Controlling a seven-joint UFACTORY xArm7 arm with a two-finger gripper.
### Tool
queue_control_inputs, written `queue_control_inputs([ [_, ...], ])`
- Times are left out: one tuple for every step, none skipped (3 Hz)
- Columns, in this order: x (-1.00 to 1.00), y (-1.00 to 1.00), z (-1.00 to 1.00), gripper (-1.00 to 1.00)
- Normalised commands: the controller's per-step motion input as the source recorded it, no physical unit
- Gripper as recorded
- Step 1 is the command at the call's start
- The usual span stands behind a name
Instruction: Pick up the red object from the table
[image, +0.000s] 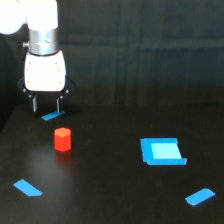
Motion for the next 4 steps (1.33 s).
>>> queue_control_inputs([
  [0.32, -0.70, -0.34, 1.00],
  [0.49, -0.94, -0.05, 1.00],
  [0.43, -0.99, 0.03, 0.94],
  [0.31, -1.00, 0.10, 1.00],
])
